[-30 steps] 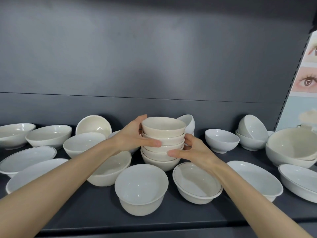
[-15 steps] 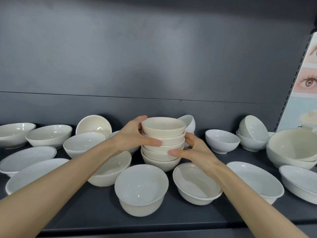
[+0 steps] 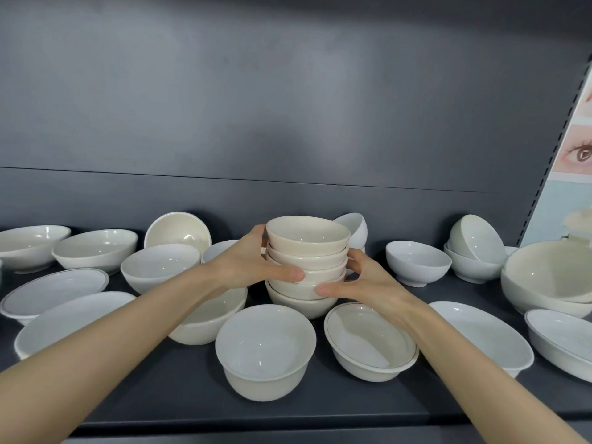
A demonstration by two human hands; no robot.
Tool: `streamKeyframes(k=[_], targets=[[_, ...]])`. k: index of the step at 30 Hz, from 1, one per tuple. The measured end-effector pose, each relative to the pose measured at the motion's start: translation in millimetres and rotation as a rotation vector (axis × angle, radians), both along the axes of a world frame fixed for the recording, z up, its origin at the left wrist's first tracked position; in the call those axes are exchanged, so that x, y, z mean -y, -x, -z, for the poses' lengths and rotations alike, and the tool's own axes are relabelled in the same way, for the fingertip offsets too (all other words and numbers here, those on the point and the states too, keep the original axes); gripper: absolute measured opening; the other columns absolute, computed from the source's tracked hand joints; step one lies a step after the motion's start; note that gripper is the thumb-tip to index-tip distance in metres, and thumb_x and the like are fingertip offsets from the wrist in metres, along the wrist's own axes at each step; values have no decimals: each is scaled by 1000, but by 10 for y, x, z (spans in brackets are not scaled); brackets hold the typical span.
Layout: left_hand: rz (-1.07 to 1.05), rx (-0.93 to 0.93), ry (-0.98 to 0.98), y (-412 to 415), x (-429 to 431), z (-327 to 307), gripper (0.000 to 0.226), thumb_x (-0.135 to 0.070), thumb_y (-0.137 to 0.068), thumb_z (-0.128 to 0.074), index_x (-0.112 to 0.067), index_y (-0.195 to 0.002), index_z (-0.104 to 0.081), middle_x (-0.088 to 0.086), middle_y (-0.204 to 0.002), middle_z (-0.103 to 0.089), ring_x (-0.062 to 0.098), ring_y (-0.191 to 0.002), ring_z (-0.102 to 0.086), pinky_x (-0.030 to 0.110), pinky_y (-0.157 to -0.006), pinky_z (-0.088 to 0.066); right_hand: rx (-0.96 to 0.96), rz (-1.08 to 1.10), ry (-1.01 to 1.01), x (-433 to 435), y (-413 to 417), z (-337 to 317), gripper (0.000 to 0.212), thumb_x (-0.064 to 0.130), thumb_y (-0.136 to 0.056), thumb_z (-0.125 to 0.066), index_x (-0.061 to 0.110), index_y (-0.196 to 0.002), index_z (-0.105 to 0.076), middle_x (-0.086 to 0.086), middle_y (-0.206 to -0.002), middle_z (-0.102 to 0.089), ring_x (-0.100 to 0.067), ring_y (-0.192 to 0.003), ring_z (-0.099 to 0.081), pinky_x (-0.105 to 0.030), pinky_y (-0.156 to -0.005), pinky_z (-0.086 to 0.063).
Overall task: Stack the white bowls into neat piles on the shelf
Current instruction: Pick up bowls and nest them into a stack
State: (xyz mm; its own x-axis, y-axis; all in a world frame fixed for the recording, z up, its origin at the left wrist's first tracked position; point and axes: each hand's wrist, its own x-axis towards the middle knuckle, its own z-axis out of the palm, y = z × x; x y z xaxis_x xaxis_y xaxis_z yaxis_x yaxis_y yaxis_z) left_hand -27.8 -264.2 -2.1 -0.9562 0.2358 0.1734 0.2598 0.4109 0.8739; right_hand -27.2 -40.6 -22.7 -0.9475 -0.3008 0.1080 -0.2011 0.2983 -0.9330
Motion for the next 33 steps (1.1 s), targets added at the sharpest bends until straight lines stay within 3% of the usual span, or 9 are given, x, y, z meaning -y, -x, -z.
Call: streamKeyframes(k=[3,6,8,15,20,23,28,31,33], targets=[[-33,49,-8,-15,-4,9,79,-28,-63,-88,-23,-128,-43,-9,-118,-59,8,-108,-59,21,-83,-52,28,-4,-29,24,27,-11,77,16,-64,-88,28,-128,-49,11,-117,-63,-9,-110,-60,-21,-86,-49],[-33,139,-34,-25,13,32,90,-41,-52,-89,-28,-129,-44,-6,-119,-62,12,-109,-61,38,-89,-55,52,-13,-26,33,34,-32,75,12,-64,-87,28,-127,-49,7,-116,-65,-9,-108,-61,-22,-86,-50],[-35,137,-47,-37,17,28,94,-43,-46,-89,-29,-128,-45,-4,-119,-63,13,-109,-62,42,-89,-56,55,-5,-20,35,37,-36,73,10,-64,-87,28,-125,-51,6,-115,-66,-11,-107,-62,-24,-87,-50],[-49,120,-76,-74,-14,-40,66,-21,-62,-89,-24,-120,-56,4,-111,-67,21,-104,-66,47,-86,-56,31,49,-10,32,43,-42,67,9,-59,-89,24,-116,-59,4,-111,-70,-11,-105,-65,-30,-92,-52],[-50,33,-82,-126,8,-246,64,-19,-66,-86,-20,-122,-56,2,-110,-69,18,-100,-67,37,-78,-57,-32,39,36,44,8,-244,63,4,-59,-88,23,-113,-61,4,-105,-71,-7,-97,-67,-13,-70,-52],[-62,-17,-65,-208,72,-422,68,-27,-61,-89,-23,-121,-57,1,-108,-70,13,-91,-67,28,-69,-57,-84,33,31,94,-23,-426,62,7,-60,-88,21,-114,-60,6,-104,-70,-7,-98,-66,-17,-72,-53],[-119,-70,-40,-403,306,-662,70,-32,-56,-90,-26,-118,-59,0,-107,-69,17,-96,-67,40,-77,-58,-143,-18,34,327,-98,-652,62,9,-60,-88,23,-113,-59,11,-102,-70,6,-87,-65,-6,-62,-49],[-147,-87,-27,-544,514,-715,67,-31,-57,-89,-27,-117,-60,-1,-107,-69,16,-95,-68,42,-78,-57,-135,-61,71,545,-160,-674,59,7,-61,-88,23,-110,-59,9,-100,-71,6,-84,-67,-8,-62,-50],[-156,-82,-24,-633,678,-698,67,-31,-57,-90,-28,-117,-60,-3,-108,-69,15,-95,-68,40,-76,-59,-131,-67,52,712,-197,-635,61,11,-58,-89,24,-110,-60,8,-101,-72,-2,-91,-68,-15,-70,-54]])
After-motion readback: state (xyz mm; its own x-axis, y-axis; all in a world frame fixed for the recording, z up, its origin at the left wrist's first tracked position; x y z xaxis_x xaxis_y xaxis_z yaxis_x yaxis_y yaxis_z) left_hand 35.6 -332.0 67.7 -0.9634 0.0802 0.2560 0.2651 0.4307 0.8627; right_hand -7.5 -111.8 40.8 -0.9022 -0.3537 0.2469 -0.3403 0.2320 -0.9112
